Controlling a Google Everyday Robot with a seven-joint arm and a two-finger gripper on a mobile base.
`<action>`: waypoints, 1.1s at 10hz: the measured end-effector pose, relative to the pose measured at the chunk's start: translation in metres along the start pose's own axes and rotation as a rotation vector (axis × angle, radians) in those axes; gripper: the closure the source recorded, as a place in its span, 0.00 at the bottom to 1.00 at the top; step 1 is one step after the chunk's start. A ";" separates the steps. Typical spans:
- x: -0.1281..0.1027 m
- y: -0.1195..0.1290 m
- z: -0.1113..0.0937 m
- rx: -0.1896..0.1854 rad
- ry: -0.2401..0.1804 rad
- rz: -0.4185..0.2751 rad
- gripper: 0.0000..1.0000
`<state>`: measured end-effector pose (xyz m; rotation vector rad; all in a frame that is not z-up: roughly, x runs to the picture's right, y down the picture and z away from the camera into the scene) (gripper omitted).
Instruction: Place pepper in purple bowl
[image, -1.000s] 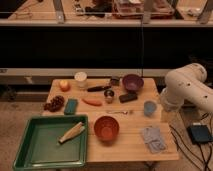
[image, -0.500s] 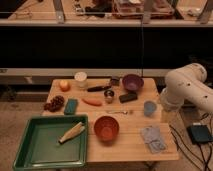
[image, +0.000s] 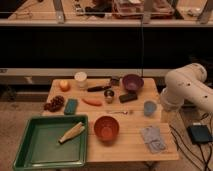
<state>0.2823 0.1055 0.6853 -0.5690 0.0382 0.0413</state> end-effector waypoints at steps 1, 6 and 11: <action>0.000 0.000 0.000 0.000 0.000 0.000 0.35; 0.000 0.000 0.000 0.001 -0.001 0.001 0.35; -0.045 -0.049 -0.031 0.096 -0.131 -0.074 0.35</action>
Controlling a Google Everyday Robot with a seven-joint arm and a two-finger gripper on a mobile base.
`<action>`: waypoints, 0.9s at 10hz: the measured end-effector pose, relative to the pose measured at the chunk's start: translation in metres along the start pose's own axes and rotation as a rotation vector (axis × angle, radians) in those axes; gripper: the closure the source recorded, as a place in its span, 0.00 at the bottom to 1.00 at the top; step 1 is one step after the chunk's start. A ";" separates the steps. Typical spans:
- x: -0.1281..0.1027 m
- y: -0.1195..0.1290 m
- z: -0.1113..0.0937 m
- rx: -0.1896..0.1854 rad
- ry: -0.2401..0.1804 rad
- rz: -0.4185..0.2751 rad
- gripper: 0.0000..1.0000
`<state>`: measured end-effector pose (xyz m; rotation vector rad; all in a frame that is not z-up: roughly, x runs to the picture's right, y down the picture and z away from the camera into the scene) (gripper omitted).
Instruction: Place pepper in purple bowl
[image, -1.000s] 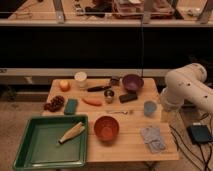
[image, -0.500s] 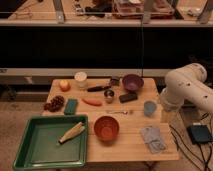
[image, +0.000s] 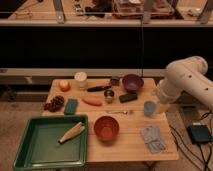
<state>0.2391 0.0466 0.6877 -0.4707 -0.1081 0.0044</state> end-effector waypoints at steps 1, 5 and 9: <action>-0.036 -0.027 -0.006 0.033 -0.054 -0.033 0.35; -0.129 -0.080 -0.007 0.081 -0.179 -0.115 0.35; -0.227 -0.115 0.031 0.075 -0.275 -0.173 0.35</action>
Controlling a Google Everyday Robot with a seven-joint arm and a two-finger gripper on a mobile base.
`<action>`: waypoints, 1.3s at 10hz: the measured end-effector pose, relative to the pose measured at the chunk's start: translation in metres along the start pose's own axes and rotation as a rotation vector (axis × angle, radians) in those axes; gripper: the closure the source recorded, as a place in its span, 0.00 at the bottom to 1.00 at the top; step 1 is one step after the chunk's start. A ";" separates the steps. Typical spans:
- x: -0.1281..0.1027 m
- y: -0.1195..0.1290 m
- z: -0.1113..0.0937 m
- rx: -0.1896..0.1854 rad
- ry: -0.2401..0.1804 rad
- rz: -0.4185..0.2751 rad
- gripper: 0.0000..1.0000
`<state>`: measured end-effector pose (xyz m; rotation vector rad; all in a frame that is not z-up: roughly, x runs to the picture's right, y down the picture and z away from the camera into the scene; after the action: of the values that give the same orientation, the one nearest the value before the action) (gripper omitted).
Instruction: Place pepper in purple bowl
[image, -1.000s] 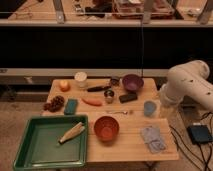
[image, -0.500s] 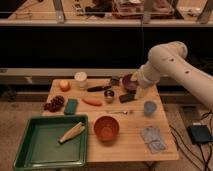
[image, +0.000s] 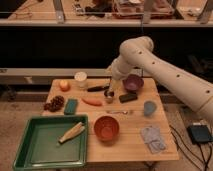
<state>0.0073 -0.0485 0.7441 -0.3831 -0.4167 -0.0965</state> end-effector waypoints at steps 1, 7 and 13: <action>-0.013 -0.005 0.017 -0.007 -0.014 -0.005 0.35; -0.074 -0.025 0.195 -0.164 -0.007 -0.008 0.35; -0.071 -0.020 0.218 -0.198 0.009 -0.013 0.35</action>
<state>-0.1428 0.0169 0.9054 -0.5747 -0.4024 -0.1530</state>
